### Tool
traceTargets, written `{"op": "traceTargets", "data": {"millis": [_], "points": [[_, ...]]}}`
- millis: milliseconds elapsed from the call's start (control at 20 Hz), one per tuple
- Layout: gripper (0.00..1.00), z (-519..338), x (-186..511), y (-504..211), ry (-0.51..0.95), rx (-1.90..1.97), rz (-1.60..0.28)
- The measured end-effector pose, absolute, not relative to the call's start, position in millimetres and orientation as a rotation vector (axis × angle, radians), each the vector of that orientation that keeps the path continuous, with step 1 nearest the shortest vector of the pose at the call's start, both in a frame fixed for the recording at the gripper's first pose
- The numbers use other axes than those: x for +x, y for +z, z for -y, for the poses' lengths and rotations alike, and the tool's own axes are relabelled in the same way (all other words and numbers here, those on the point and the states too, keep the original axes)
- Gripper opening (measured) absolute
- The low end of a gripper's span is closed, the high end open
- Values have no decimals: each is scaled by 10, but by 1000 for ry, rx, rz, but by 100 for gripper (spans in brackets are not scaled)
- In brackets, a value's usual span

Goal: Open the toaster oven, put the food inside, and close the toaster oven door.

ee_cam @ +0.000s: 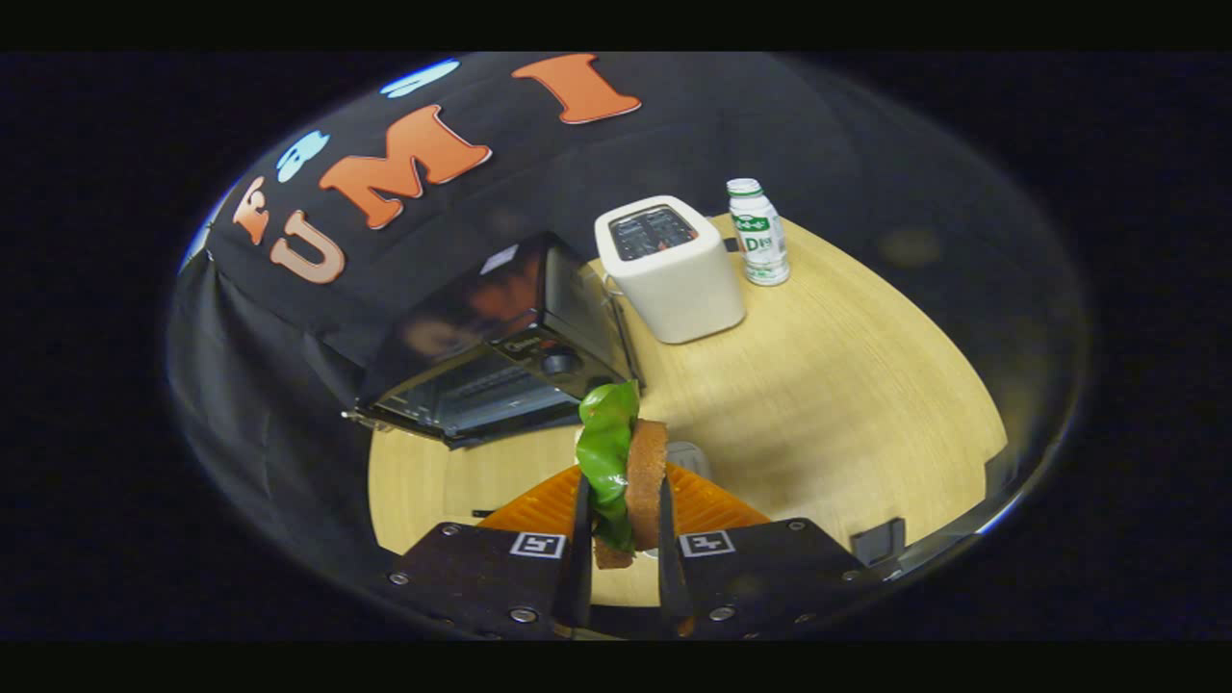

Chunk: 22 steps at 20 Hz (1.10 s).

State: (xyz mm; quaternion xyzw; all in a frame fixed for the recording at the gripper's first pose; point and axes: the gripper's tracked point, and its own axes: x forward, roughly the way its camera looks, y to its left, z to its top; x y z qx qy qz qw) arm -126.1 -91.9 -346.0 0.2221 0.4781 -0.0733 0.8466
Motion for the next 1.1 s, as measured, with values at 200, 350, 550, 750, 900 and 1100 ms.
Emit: {"op": "traceTargets", "data": {"millis": [200, 350, 550, 750, 900, 1100], "points": [[29, 510, -1062, -3505, -92, 544, -987], [29, 222, -887, -3563, -65, 592, -964], [29, -129, -641, -3712, -49, 658, -939], [29, -411, -385, -3826, -57, 743, -897], [29, -502, -269, -4001, -94, 812, -875], [29, -589, -89, -4207, -138, 910, -823]]}}
